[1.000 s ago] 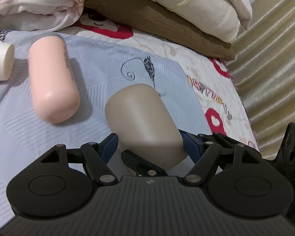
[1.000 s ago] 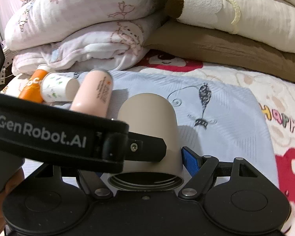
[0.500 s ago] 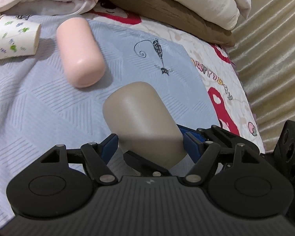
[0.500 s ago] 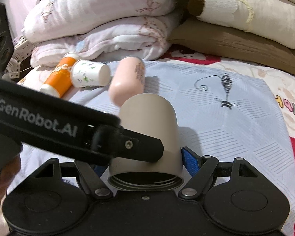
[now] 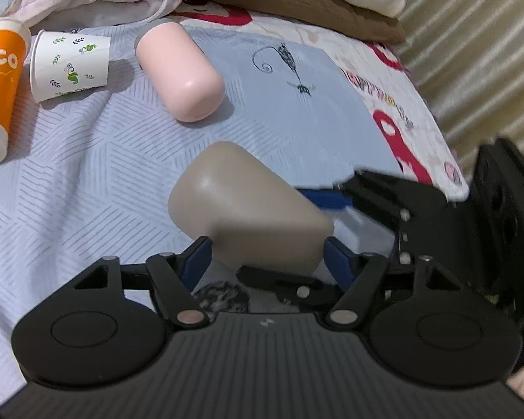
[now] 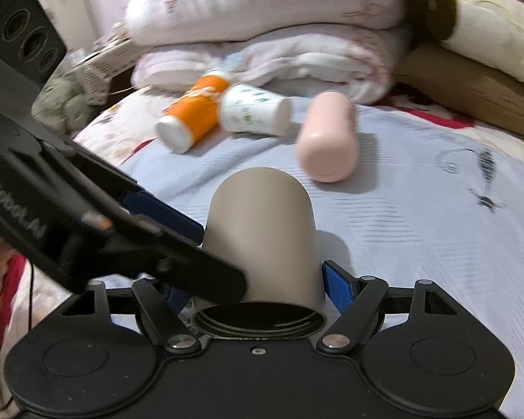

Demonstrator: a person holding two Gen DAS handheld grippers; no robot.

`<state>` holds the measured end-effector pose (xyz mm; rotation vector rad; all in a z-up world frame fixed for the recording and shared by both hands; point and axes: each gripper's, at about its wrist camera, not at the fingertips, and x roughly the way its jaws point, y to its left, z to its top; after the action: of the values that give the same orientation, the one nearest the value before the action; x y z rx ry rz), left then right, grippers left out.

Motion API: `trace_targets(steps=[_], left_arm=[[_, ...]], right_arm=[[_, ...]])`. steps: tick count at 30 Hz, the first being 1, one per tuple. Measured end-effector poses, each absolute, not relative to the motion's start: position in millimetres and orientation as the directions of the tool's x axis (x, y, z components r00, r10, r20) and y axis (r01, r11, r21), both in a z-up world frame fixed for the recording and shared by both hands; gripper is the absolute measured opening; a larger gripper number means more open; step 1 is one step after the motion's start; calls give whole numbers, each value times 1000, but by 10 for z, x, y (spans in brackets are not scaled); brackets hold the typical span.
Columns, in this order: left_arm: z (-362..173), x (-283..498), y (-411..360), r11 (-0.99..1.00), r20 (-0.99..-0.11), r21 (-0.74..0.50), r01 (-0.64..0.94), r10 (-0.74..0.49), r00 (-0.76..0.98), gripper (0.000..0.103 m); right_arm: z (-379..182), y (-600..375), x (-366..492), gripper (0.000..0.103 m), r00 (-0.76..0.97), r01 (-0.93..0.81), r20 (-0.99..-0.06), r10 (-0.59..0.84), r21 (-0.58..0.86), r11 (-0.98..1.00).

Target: Flip cup upright

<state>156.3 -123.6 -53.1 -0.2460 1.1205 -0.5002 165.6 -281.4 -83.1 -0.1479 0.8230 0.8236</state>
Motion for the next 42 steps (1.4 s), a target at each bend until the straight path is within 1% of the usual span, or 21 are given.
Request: trace_targets(steps=[3, 9, 12, 14, 16, 17, 19, 22, 26, 27, 29, 32, 34, 35, 36, 38, 42], left_arm=[[-487, 1508, -1151, 865, -796, -403, 299, -492, 351, 67], [-490, 1509, -938, 857, -788, -422, 296, -508, 348, 66], [-446, 1529, -886, 849, -777, -417, 324, -518, 358, 66], [-400, 1559, -868, 846, -770, -410, 340, -521, 369, 66], [-323, 1604, -850, 840, -760, -406, 360, -529, 377, 68], [-278, 1629, -847, 836, -754, -406, 370, -535, 380, 68], [-192, 1695, -875, 821, -744, -402, 406, -551, 378, 71], [-154, 1847, -954, 819, -747, -380, 430, -546, 379, 71], [-183, 2025, -984, 806, -735, -399, 437, -566, 372, 71], [-191, 2071, -992, 804, -736, -396, 443, -567, 370, 71], [-205, 2120, -1027, 813, -754, -365, 453, -544, 368, 71], [-239, 2158, -1079, 814, -782, -335, 474, -521, 343, 71], [-282, 2177, -1102, 805, -793, -334, 491, -521, 315, 71], [-306, 2189, -1113, 800, -797, -335, 498, -523, 303, 71], [-328, 2210, -1126, 799, -800, -329, 504, -519, 300, 72], [-374, 2275, -1128, 797, -804, -339, 499, -521, 287, 72], [-407, 2354, -1085, 788, -789, -391, 476, -553, 268, 72]], right_arm=[[-782, -2697, 1657, 81, 371, -756, -722, 584, 131, 642], [-719, -2448, 1705, 81, 323, -844, -758, 567, 41, 535], [-738, -2347, 1728, 81, 293, -891, -794, 533, -24, 454], [-713, -2306, 1748, 81, 278, -900, -814, 510, -36, 434], [-689, -2261, 1726, 86, 295, -896, -824, 483, -63, 440], [-676, -2245, 1697, 88, 312, -892, -822, 476, -82, 444], [-653, -2225, 1614, 88, 343, -893, -810, 475, -126, 431], [-630, -2186, 1526, 89, 401, -879, -792, 460, -191, 437], [-541, -2249, 1345, 93, 527, -817, -730, 434, -296, 495], [-521, -2293, 1300, 96, 545, -808, -716, 436, -309, 502], [-492, -2400, 1250, 97, 574, -785, -704, 419, -327, 526], [-374, -2547, 1187, 97, 599, -744, -692, 403, -295, 599], [-249, -2635, 1112, 96, 598, -728, -671, 438, -227, 646], [-192, -2663, 1078, 95, 587, -714, -674, 449, -170, 679], [-168, -2670, 1064, 88, 569, -700, -685, 454, -114, 705], [-153, -2663, 1008, 80, 525, -655, -706, 475, 21, 755], [-303, -2563, 899, 76, 414, -556, -754, 510, 234, 797]])
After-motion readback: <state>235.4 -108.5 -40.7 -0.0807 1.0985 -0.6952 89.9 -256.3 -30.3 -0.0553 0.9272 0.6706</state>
